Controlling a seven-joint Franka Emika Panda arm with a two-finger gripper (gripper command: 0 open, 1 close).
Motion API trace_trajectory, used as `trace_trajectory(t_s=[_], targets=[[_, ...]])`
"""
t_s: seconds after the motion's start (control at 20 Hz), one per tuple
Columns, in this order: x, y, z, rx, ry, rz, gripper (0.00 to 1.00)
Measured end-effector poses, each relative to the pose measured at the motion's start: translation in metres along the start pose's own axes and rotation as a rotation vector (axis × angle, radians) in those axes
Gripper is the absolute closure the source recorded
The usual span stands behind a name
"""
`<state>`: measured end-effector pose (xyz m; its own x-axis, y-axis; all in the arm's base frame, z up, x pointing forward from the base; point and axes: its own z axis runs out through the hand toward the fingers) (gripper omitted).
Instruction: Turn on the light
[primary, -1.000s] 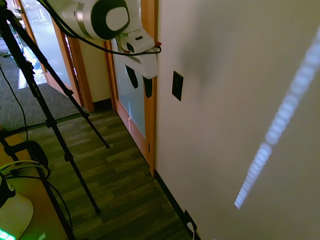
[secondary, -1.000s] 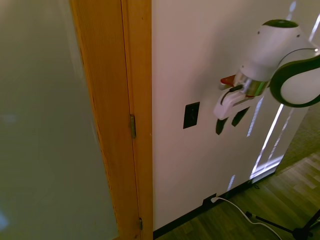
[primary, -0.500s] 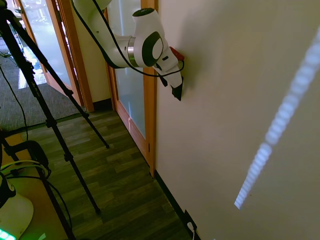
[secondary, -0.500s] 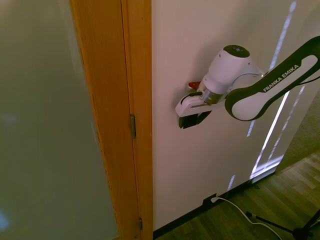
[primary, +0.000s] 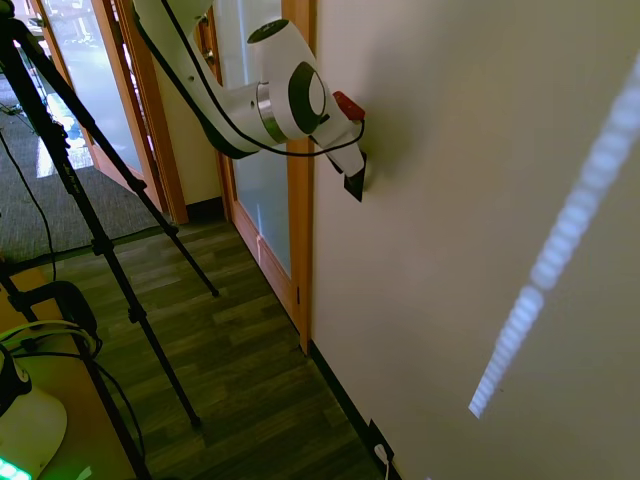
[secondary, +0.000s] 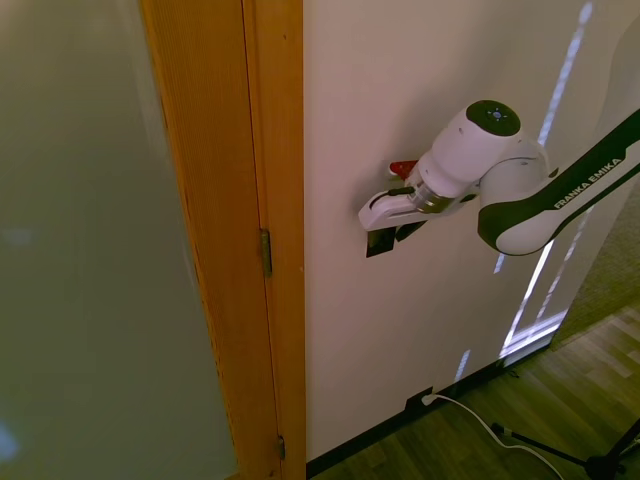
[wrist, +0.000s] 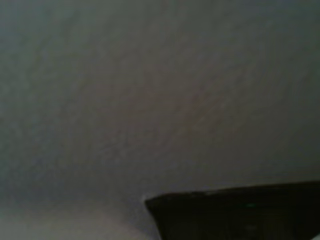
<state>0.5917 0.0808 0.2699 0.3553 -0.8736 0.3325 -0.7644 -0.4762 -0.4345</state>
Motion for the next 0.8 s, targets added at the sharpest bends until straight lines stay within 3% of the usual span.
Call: trace_trajectory(t_s=[0.3, 0.8], targets=[[0.0024, 0.0045, -0.0009, -0.006, 0.023, 0.019, 1.0], [-0.003, 0.0022, -0.0037, 0.032, 0.034, 0.016, 1.0]])
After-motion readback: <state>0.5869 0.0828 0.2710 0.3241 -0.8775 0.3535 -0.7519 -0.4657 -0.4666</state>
